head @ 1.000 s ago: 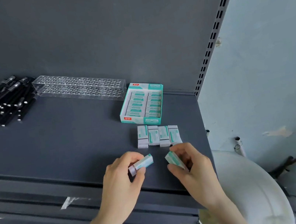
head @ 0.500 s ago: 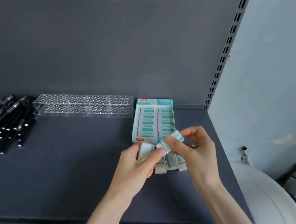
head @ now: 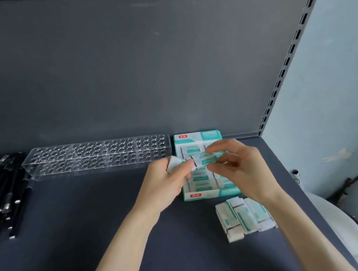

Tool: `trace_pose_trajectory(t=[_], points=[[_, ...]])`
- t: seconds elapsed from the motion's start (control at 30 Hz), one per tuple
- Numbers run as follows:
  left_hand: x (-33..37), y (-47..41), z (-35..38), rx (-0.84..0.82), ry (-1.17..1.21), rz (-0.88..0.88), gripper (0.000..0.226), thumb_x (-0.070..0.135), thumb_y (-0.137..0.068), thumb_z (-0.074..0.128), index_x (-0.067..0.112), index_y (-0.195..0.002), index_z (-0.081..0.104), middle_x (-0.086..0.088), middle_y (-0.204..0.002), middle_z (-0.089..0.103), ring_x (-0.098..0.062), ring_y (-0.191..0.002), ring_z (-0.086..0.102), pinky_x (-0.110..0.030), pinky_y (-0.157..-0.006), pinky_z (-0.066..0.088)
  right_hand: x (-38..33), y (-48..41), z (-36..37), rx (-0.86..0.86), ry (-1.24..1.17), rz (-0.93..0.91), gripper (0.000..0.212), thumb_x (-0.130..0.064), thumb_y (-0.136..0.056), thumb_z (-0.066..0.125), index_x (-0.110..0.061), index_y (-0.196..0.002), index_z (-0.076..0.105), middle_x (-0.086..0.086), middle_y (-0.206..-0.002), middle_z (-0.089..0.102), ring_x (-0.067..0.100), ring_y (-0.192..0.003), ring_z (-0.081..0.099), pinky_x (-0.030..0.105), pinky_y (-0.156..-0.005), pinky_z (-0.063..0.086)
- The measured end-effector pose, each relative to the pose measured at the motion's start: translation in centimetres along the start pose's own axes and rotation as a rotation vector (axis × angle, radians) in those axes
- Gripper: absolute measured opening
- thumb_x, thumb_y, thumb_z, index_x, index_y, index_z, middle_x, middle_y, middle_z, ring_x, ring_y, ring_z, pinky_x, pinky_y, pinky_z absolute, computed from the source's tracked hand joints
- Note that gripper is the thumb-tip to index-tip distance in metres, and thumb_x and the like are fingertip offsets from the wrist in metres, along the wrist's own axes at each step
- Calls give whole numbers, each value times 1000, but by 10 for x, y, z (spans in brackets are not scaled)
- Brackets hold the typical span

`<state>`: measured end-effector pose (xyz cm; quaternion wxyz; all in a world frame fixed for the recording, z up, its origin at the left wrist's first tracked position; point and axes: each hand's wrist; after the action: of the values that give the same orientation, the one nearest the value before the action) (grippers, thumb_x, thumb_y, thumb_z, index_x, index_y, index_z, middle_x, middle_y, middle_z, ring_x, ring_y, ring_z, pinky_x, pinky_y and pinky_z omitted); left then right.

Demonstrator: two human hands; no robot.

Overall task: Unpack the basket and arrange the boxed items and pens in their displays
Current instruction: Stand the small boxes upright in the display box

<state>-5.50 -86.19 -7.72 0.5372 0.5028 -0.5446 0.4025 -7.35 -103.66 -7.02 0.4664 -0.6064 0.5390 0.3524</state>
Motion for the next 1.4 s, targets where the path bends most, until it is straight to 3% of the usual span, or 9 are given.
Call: trace_pose_trajectory(t=[0.1, 0.23, 0.4, 0.63, 0.77, 0.87, 1.03, 1.23, 1.4], points=[[-6, -11, 3, 107, 24, 24, 13, 28, -89, 62, 14, -89, 59, 17, -58, 57, 3, -49, 50, -12, -48, 40, 8, -23, 5, 94, 194, 19, 25, -8, -74, 77, -28, -81, 64, -11, -78, 65, -2, -64, 61, 8, -64, 46], [-25, -14, 0, 250, 170, -49, 4, 18, -92, 54, 17, -95, 51, 2, -74, 58, 2, -53, 54, -21, -63, 48, 20, -51, 13, 141, 396, 42, 12, -14, -75, 77, -18, -80, 68, -5, -78, 63, 0, -62, 56, 3, -60, 41], [-26, -16, 0, 323, 173, 67, 10, 8, -93, 53, 16, -91, 58, 1, -77, 63, 2, -58, 57, -11, -56, 47, 24, -62, 22, 50, 469, -32, 10, -1, -78, 72, -5, -86, 72, 4, -96, 65, 15, -77, 63, 22, -81, 51], [-30, -13, -1, 271, 280, 82, 24, 4, -94, 53, 20, -105, 67, 5, -92, 71, -5, -77, 67, -14, -68, 51, 34, -67, 23, 20, 537, -83, 14, -3, -85, 65, -9, -93, 75, -3, -98, 54, 14, -79, 59, 17, -80, 47], [-27, -14, -3, 298, 307, 82, 19, 5, -88, 63, 20, -100, 64, 7, -87, 74, -10, -69, 69, -17, -57, 50, 36, -68, 21, -17, 557, -67, 14, -7, -86, 65, -10, -96, 74, -2, -100, 48, 18, -93, 52, 2, -76, 35], [-26, -12, -3, 298, 297, 102, 12, 7, -87, 66, 15, -95, 66, 2, -82, 73, -7, -64, 64, -16, -55, 47, 30, -64, 20, 11, 503, -82, 14, -16, -86, 66, -14, -98, 74, -4, -102, 49, 14, -97, 49, 5, -78, 32], [-21, -7, 3, 182, 333, 228, 14, 18, -88, 61, 16, -97, 70, 0, -92, 73, -14, -85, 70, -17, -73, 53, 7, -39, 16, -135, -25, 61, 11, -25, -91, 59, -23, -87, 69, -9, -81, 70, 8, -72, 66, 20, -70, 51], [-25, -4, 6, 75, 94, 384, 22, 4, -83, 67, 16, -101, 71, 4, -112, 65, -9, -111, 60, -15, -90, 46, 12, -24, -6, -155, -143, 77, 17, 0, -82, 67, -13, -93, 67, 1, -88, 72, 14, -82, 68, 20, -72, 52], [-35, -3, 6, 97, -279, 210, 73, 37, -70, 80, 44, -129, 39, 30, -129, 38, 13, -123, 34, -9, -101, 25, 27, -30, -28, 44, 84, 52, 15, -1, -82, 67, -12, -92, 65, 6, -93, 72, 22, -88, 68, 36, -80, 55]])
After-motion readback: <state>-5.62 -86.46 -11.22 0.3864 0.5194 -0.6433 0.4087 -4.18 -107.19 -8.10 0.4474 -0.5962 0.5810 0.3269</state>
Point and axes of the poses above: each hand's wrist, its own y-axis away from the middle knuckle, its own z-axis out of the palm, x = y × z
